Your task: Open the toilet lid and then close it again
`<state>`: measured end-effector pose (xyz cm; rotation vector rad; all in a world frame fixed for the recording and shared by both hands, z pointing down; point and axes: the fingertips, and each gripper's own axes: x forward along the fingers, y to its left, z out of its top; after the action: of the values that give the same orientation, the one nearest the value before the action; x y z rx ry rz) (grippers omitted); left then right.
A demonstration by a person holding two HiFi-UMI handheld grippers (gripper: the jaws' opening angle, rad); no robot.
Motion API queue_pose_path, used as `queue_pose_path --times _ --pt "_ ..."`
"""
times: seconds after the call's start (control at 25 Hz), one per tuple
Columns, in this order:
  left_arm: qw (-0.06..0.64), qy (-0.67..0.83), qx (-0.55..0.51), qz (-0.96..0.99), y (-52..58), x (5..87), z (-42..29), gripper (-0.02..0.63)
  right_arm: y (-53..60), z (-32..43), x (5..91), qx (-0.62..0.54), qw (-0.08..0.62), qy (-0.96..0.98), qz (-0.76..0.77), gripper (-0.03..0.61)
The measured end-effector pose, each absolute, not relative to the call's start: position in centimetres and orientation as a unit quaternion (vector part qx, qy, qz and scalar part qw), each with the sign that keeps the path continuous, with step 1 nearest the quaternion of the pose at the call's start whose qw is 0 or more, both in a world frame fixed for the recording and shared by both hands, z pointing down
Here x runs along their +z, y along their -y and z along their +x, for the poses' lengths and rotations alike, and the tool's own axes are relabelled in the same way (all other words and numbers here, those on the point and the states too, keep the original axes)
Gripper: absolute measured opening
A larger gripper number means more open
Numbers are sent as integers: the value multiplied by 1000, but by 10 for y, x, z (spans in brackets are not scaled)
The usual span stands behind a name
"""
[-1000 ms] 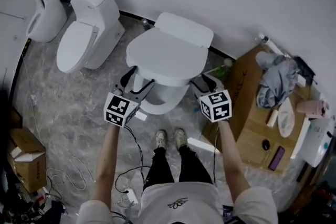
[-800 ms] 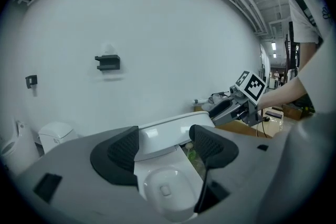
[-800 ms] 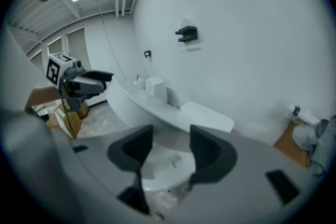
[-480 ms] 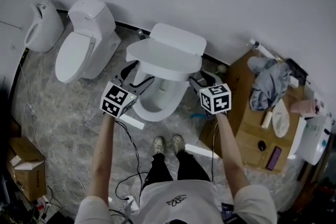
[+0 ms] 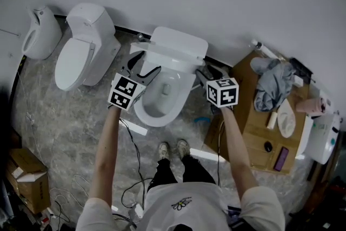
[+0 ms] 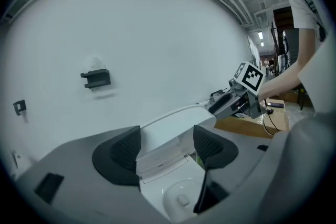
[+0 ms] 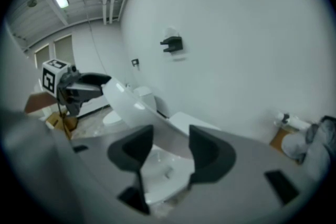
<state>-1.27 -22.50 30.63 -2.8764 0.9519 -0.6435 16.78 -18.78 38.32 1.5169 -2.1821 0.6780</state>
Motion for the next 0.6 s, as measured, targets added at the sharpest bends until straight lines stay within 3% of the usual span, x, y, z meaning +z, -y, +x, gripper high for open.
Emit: queue_pose_path --times 0.24,0.44,0.6 --pt "20 -309 -205 -929 244 298 -2 339 195 176 356 200 207 753 592 235" --pt "20 -310 -194 -931 262 287 6 339 188 129 310 97 222 776 582 235" --pt "21 -300 -185 -936 272 282 13 339 200 116 310 91 235 770 587 227"
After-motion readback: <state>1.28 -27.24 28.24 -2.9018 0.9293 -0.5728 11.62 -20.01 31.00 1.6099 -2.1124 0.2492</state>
